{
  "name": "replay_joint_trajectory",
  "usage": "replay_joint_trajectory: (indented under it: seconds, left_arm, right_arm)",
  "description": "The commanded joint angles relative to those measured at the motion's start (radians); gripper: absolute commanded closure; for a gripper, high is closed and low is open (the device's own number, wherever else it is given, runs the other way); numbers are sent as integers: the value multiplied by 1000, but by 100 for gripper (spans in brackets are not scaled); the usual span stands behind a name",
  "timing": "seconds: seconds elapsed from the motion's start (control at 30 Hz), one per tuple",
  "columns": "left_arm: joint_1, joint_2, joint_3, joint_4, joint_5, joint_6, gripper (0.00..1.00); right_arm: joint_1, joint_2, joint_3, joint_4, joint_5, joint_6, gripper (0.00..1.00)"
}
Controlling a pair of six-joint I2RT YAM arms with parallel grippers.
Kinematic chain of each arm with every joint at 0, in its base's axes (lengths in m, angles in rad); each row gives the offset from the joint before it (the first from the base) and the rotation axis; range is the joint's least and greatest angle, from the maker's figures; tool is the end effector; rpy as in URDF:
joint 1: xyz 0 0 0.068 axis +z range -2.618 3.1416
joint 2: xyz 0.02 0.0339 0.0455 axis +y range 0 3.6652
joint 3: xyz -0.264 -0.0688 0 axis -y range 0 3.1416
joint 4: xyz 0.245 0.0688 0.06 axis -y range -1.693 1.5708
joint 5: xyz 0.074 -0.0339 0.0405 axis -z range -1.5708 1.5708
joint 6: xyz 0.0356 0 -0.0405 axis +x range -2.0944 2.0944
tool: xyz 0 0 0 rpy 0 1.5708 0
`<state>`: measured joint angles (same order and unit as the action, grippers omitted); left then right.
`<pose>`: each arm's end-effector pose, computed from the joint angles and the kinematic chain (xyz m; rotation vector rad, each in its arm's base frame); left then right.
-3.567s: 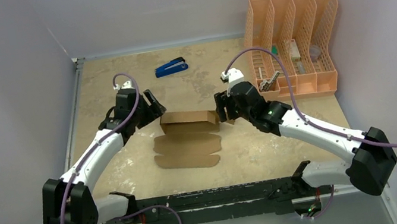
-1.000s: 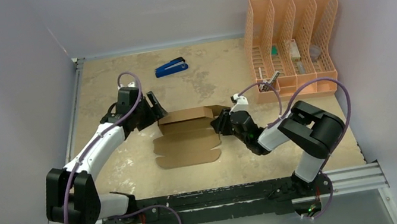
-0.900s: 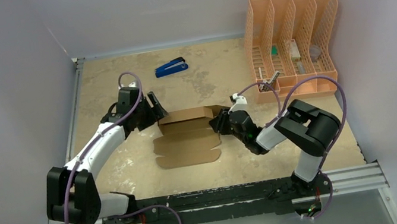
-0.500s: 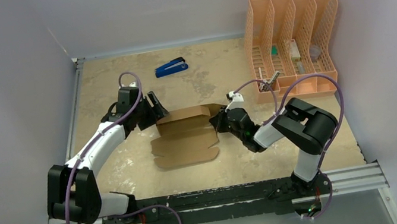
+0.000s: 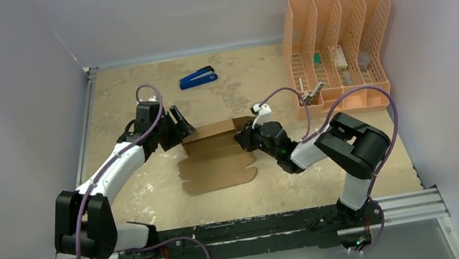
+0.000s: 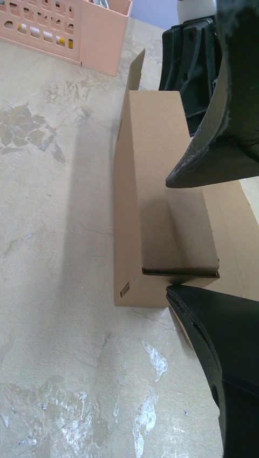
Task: Fold the paper box
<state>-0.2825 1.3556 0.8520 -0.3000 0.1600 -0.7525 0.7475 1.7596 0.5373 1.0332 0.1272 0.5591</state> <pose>0.2701 -0.0843 0.2272 -0.4972 2.4198 -0.6650 0.2355 0.2122 0.1425 -0.0763 1.8334 0.8282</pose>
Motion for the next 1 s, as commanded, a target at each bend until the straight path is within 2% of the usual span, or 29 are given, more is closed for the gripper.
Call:
replay_joint_trajectory:
  seconds: [0.0, 0.23, 0.43, 0.63, 0.77, 0.97]
  left_arm:
    - [-3, -37, 1, 21, -9, -5, 35]
    - [-3, -44, 8, -1, -35, 22, 35]
    - [-3, -48, 21, -23, -51, 50, 35]
    - [-3, -42, 25, -26, -45, 64, 35]
    - [-3, -41, 29, -29, -48, 78, 35]
    - [-3, -34, 36, -39, -42, 89, 35]
  right_arm:
    - [13, -76, -20, -32, -54, -84, 78]
    - [11, -250, -79, -183, -55, -163, 61]
    - [11, -425, -41, -493, -51, -291, 54]
    - [3, -581, 27, -773, 85, -409, 45]
    - [-9, -584, 107, -885, 105, -534, 41]
    - [-12, -473, 236, -964, 84, -673, 37]
